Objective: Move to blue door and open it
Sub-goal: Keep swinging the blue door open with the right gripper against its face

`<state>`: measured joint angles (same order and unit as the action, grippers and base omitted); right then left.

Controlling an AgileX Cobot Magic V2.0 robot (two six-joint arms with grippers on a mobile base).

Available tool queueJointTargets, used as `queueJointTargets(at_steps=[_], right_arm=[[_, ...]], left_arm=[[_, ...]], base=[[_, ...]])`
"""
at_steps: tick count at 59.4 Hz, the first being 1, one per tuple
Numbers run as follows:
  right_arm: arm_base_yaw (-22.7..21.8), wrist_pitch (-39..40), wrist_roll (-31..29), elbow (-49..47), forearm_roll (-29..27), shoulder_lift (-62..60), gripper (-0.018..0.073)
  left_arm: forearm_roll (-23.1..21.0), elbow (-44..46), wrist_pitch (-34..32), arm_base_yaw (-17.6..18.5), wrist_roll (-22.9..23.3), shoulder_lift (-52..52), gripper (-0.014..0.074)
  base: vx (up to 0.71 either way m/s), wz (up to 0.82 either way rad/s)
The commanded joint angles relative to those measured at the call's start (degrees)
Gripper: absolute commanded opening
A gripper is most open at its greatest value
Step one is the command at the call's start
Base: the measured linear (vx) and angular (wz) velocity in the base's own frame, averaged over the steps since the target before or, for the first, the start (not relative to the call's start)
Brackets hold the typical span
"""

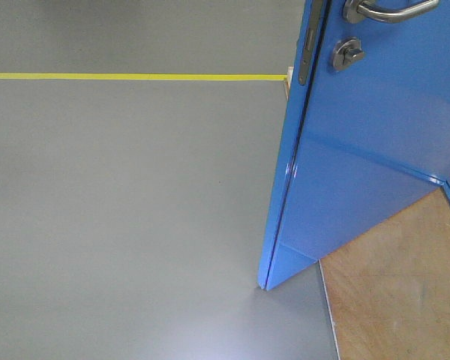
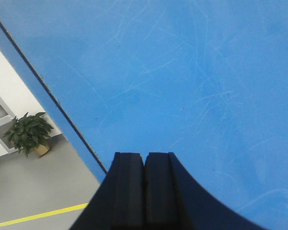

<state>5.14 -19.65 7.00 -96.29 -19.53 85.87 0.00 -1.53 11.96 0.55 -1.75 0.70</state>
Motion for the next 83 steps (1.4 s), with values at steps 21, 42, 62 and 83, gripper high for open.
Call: queueJointTargets(at_steps=[21, 42, 62, 83], right_arm=[[-0.20, 4.38, -0.45, -1.66, 2.16, -1.42, -0.0008], [-0.20, 4.39, -0.45, -1.66, 4.77, -1.02, -0.0008], [-0.20, 3.95, -0.45, -1.66, 4.39, -1.02, -0.0008], [-0.20, 3.95, -0.45, -1.66, 4.39, -1.02, -0.0008]], left_arm=[[0.00, -0.34, -4.81, 0.39, 0.18, 0.73, 0.0070], [0.00, -0.34, -4.81, 0.39, 0.18, 0.73, 0.0070], [0.00, -0.34, -4.81, 0.39, 0.18, 0.73, 0.0070], [0.00, -0.34, -4.81, 0.39, 0.18, 0.73, 0.0070]], base=[[0.00, 0.00], [0.00, 0.00], [0.00, 0.00], [0.00, 0.00]])
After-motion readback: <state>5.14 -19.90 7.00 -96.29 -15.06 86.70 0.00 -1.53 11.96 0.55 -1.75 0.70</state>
